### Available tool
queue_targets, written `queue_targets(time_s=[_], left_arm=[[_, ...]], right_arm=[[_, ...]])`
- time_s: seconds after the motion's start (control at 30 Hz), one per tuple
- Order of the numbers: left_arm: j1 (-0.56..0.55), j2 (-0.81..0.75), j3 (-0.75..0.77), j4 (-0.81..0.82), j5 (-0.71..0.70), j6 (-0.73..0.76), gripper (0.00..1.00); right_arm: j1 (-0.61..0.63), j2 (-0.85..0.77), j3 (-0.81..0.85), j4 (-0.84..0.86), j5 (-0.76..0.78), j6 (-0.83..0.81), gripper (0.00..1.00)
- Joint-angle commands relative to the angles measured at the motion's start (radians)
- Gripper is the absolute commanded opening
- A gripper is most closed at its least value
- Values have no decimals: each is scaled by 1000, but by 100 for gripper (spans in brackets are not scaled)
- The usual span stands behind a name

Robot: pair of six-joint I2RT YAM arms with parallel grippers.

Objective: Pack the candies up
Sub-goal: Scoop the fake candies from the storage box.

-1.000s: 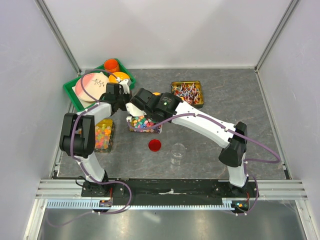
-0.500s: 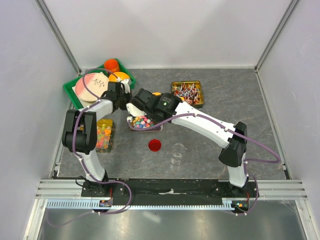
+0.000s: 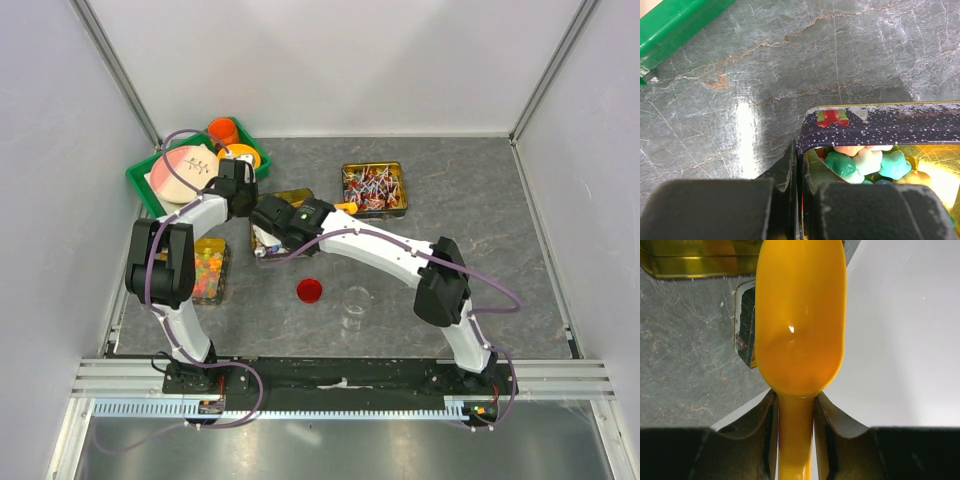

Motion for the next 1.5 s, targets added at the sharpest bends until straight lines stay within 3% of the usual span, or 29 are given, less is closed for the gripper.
queue_targets(time_s=[0.0, 0.63, 1.47], left_arm=[[-17, -52, 25, 23, -22, -27, 1], [-40, -118, -21, 62, -74, -7, 2], [-40, -69, -8, 65, -41, 2, 1]], right_arm=[[-1, 47, 15, 31, 86, -29, 0], [3, 242, 140, 61, 169, -88, 0], [17, 206, -23, 160, -163, 43, 0]])
